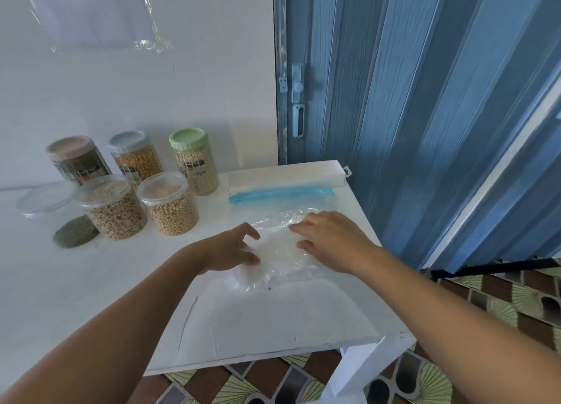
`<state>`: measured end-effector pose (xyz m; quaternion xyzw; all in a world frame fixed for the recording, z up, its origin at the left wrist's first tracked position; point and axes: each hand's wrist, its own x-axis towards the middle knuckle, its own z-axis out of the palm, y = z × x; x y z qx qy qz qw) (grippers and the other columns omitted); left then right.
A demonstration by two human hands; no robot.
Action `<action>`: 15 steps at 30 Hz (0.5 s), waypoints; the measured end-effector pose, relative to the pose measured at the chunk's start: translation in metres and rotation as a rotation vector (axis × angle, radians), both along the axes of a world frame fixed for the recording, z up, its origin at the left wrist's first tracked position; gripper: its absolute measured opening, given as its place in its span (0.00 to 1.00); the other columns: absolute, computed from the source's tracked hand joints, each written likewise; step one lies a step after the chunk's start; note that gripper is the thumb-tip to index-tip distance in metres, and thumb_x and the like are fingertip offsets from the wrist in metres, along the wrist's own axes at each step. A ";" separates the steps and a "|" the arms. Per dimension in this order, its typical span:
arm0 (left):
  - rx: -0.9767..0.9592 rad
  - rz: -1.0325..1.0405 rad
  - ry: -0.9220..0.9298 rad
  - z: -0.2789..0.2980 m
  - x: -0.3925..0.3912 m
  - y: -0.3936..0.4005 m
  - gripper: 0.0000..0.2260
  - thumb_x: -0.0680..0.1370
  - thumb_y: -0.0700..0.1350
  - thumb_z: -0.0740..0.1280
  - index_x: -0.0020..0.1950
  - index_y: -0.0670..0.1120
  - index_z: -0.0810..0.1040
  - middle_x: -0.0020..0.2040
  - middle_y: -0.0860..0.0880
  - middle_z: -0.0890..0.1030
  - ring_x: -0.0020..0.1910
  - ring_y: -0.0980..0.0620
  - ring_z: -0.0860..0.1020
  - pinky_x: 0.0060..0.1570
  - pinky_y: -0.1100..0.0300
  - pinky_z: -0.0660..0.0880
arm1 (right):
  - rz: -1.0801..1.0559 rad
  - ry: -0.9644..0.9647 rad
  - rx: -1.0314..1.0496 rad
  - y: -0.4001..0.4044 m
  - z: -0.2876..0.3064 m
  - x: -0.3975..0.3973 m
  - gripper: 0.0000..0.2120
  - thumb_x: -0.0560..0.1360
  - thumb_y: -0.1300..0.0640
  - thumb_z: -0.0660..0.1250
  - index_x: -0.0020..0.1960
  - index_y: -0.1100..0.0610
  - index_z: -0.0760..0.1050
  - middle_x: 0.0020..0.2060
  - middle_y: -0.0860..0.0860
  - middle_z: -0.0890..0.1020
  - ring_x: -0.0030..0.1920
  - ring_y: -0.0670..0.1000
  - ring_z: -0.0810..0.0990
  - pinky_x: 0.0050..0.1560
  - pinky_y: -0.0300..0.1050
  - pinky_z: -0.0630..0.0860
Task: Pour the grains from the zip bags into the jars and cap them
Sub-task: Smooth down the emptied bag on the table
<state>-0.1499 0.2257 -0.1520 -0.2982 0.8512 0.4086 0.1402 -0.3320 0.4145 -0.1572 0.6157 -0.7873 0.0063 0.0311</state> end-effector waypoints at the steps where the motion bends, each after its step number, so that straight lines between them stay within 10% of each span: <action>1: -0.003 0.005 -0.005 -0.001 0.000 0.000 0.24 0.78 0.51 0.75 0.70 0.59 0.69 0.66 0.47 0.78 0.61 0.49 0.78 0.69 0.49 0.73 | -0.026 -0.058 0.046 0.002 -0.008 -0.002 0.20 0.86 0.45 0.56 0.76 0.46 0.67 0.66 0.52 0.78 0.63 0.59 0.76 0.62 0.54 0.72; 9: -0.896 -0.208 0.272 -0.005 0.011 0.038 0.35 0.82 0.59 0.67 0.84 0.52 0.55 0.81 0.47 0.62 0.79 0.45 0.62 0.78 0.49 0.61 | -0.067 -0.233 0.126 0.015 -0.040 -0.013 0.24 0.87 0.43 0.49 0.83 0.44 0.57 0.75 0.48 0.70 0.69 0.57 0.71 0.71 0.50 0.66; 15: -0.838 -0.372 0.155 -0.055 -0.003 0.060 0.33 0.84 0.69 0.41 0.85 0.55 0.41 0.85 0.50 0.41 0.84 0.45 0.39 0.81 0.46 0.39 | -0.091 -0.229 0.118 0.012 -0.042 -0.014 0.27 0.84 0.36 0.46 0.81 0.39 0.60 0.71 0.48 0.72 0.67 0.55 0.72 0.68 0.49 0.69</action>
